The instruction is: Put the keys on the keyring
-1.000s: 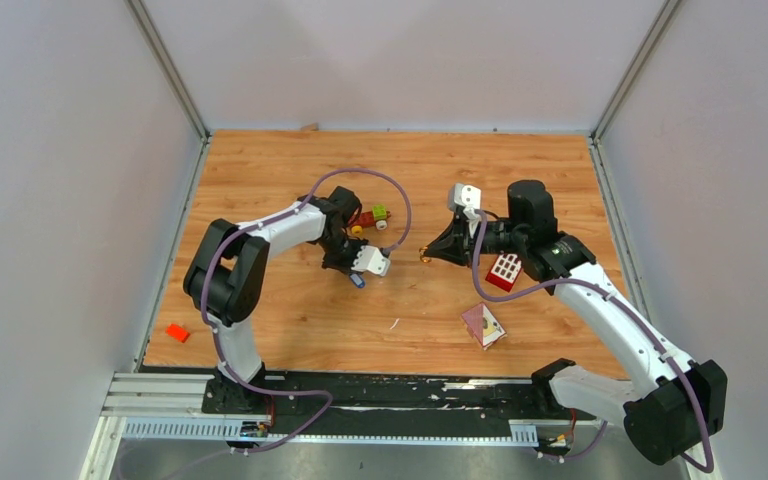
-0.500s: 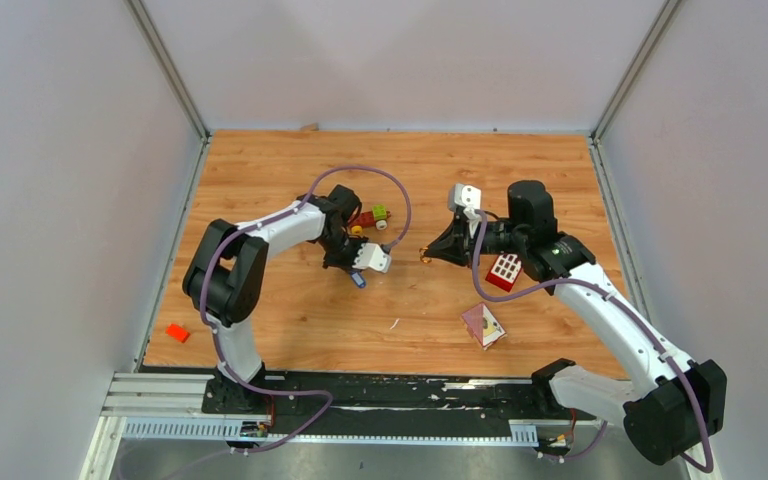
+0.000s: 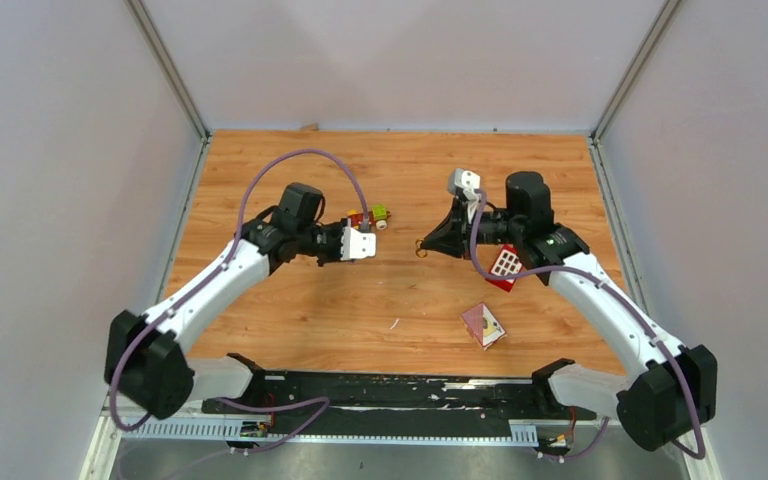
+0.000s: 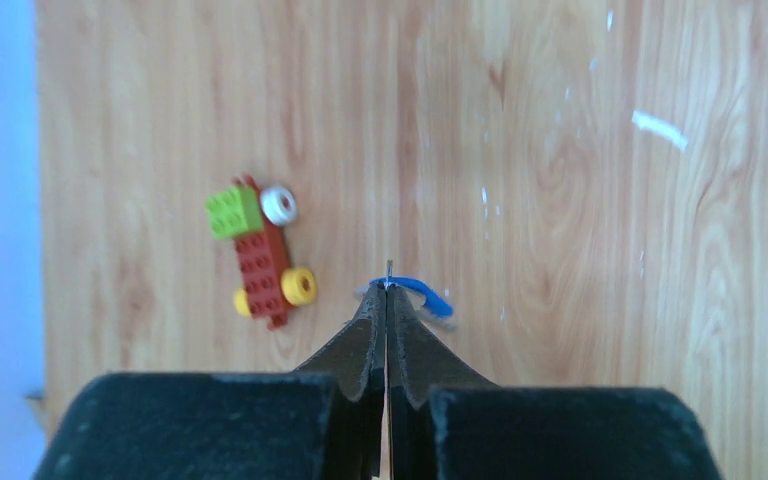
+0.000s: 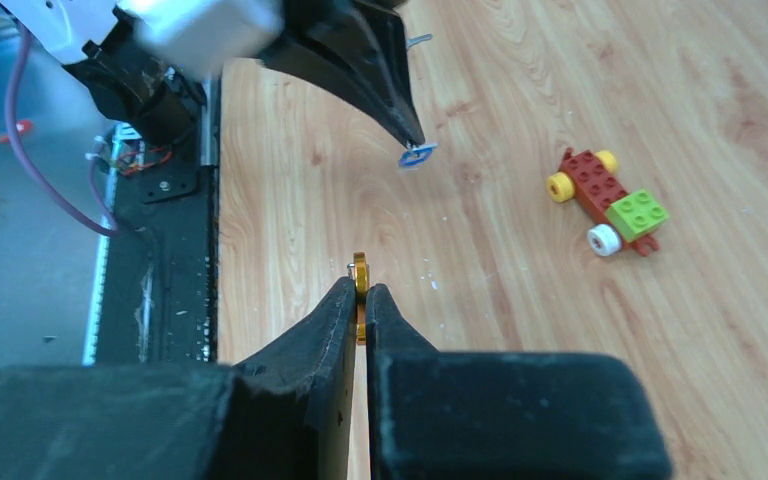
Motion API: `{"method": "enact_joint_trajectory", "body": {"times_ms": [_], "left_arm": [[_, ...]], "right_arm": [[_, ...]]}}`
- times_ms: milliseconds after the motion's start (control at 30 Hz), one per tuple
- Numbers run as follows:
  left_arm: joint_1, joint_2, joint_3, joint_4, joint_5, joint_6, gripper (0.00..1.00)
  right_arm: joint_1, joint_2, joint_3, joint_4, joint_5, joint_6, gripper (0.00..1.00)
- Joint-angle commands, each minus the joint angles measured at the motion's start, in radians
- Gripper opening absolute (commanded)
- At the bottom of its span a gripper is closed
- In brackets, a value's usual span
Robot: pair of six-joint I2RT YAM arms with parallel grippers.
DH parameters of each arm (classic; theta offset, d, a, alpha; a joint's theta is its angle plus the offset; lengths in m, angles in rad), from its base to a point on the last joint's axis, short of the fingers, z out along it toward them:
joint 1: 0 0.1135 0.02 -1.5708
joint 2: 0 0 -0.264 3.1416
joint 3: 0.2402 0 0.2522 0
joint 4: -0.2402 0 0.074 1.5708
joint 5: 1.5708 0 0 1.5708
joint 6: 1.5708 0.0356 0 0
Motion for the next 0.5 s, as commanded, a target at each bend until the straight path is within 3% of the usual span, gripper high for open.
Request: {"method": "enact_joint_trajectory", "body": {"times_ms": [0, 200, 467], "left_arm": [[-0.072, -0.171, -0.048, 0.201, 0.02, -0.197, 0.0], [-0.162, -0.228, -0.01, 0.213, -0.103, -0.221, 0.0], [-0.284, -0.335, -0.063, 0.247, -0.262, -0.211, 0.0]], "right_arm": [[0.001, 0.09, 0.106, 0.04, -0.084, 0.117, 0.0], [0.041, 0.168, 0.188, 0.068, -0.121, 0.218, 0.0], [0.082, 0.204, 0.137, 0.163, -0.159, 0.328, 0.0]]}}
